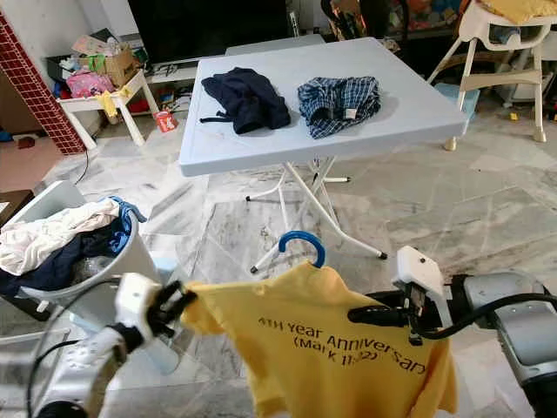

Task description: Hang hanger

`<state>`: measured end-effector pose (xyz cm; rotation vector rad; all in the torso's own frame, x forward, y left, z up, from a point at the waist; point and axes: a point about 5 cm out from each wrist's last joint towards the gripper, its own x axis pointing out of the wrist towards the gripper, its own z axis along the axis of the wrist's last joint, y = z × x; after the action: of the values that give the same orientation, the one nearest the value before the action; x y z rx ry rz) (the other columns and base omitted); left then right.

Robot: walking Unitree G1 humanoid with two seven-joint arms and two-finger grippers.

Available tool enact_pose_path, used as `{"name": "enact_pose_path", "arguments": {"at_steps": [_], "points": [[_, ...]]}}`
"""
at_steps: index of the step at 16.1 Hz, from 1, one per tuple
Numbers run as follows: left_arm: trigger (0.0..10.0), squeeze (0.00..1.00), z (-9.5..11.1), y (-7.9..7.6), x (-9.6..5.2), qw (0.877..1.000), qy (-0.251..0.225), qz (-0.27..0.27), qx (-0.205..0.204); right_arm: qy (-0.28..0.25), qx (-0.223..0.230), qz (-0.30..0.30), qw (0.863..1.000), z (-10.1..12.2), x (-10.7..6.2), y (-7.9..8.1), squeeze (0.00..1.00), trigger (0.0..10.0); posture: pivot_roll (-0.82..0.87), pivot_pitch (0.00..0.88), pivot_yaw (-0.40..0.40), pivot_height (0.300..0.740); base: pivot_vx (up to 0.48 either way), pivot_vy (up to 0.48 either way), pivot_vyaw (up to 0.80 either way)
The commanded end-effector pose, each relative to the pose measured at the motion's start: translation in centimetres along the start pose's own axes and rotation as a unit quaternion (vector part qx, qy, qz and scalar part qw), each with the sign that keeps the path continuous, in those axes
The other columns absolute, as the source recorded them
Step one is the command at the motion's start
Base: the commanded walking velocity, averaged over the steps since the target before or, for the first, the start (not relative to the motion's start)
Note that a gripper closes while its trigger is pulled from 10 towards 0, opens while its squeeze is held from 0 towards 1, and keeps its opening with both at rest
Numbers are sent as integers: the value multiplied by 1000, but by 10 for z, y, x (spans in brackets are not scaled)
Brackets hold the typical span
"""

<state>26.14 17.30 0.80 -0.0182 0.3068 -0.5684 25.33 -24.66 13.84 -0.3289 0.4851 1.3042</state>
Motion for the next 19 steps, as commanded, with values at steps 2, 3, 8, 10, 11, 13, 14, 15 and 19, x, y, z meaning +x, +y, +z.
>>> {"name": "enact_pose_path", "arguments": {"at_steps": [2,3,8,10,11,13,14,15,19], "points": [[10000,1000,1,-3,3,1000,8,-23,17,-17,-21,9,1000,10,-1,1,0,10000,-192,0,128,740,0,0,0],[10000,1000,2,-5,6,999,7,-34,17,-17,-19,11,1000,9,1,2,0,10000,-193,0,126,740,0,0,0],[10000,1000,3,-18,17,996,12,-90,-12,-20,-16,18,999,10,5,4,0,10000,-194,0,128,740,0,0,0],[0,0,2,-26,17,990,5,-133,-38,-20,-16,15,1000,9,5,4,0,10000,-195,0,133,740,0,0,0],[0,0,1,-27,17,990,7,-138,-40,-20,-16,14,1000,9,6,4,0,10000,-195,0,134,740,0,0,0],[0,0,0,-29,17,988,9,-147,-42,-20,-16,13,1000,9,6,5,0,10000,-197,0,138,740,0,0,0],[0,0,-1,-30,16,987,9,-153,-46,-20,-15,13,1000,8,7,5,0,10000,-198,0,141,740,0,0,0],[0,0,-1,-30,16,986,9,-156,-51,-19,-16,12,1000,8,7,5,0,10000,-198,0,142,740,0,0,0],[0,0,0,-31,17,985,5,-164,-59,-16,-17,6,1000,6,9,4,0,10000,-196,0,147,740,0,0,0]]}}
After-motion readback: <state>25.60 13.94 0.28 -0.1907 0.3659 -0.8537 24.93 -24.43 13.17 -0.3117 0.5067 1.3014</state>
